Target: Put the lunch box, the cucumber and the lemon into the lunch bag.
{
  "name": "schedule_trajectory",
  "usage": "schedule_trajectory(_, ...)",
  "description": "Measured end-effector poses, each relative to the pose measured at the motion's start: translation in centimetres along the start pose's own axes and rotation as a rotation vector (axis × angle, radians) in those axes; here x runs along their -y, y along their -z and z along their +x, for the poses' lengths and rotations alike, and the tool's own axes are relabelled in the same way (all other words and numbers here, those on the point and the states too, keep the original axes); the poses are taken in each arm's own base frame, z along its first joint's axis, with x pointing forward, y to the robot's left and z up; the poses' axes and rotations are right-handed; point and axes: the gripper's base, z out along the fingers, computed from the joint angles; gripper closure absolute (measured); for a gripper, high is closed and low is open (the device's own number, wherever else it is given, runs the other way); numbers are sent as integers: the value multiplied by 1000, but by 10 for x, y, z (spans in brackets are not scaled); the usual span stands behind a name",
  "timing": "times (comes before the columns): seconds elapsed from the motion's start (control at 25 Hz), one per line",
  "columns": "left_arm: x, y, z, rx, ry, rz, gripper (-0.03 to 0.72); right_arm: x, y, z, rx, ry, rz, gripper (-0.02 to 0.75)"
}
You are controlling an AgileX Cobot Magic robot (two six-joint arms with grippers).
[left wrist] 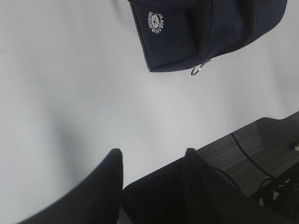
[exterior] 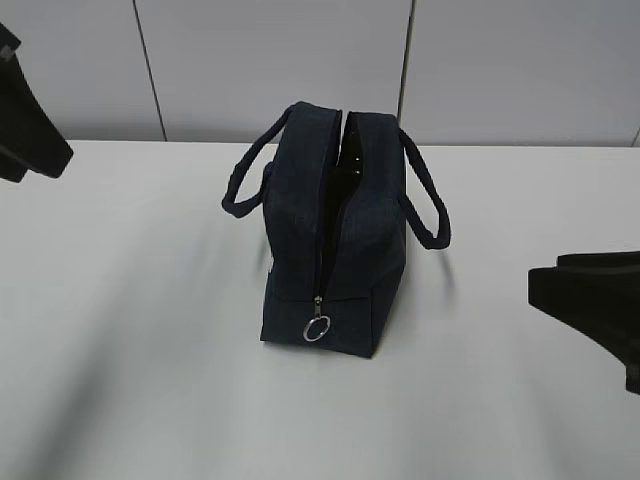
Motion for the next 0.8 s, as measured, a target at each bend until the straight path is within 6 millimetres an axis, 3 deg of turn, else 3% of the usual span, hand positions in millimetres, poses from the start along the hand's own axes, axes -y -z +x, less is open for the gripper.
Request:
schedule_trajectory(0.16,1,3,1,9,0,4,398,-2,0,6,-70,34,-27,498)
schedule_trajectory(0.4,3,8,3,23,-6,6,398,1,-6,10,-439,126,-9,498)
schedule_trajectory(0.6,3,8,3,23,-6,6,398,16,-3,-5,-691,39,200,498)
schedule_trajectory(0.8,4,8,3,25,-6,6,398,31,-1,-9,-650,-122,438,498)
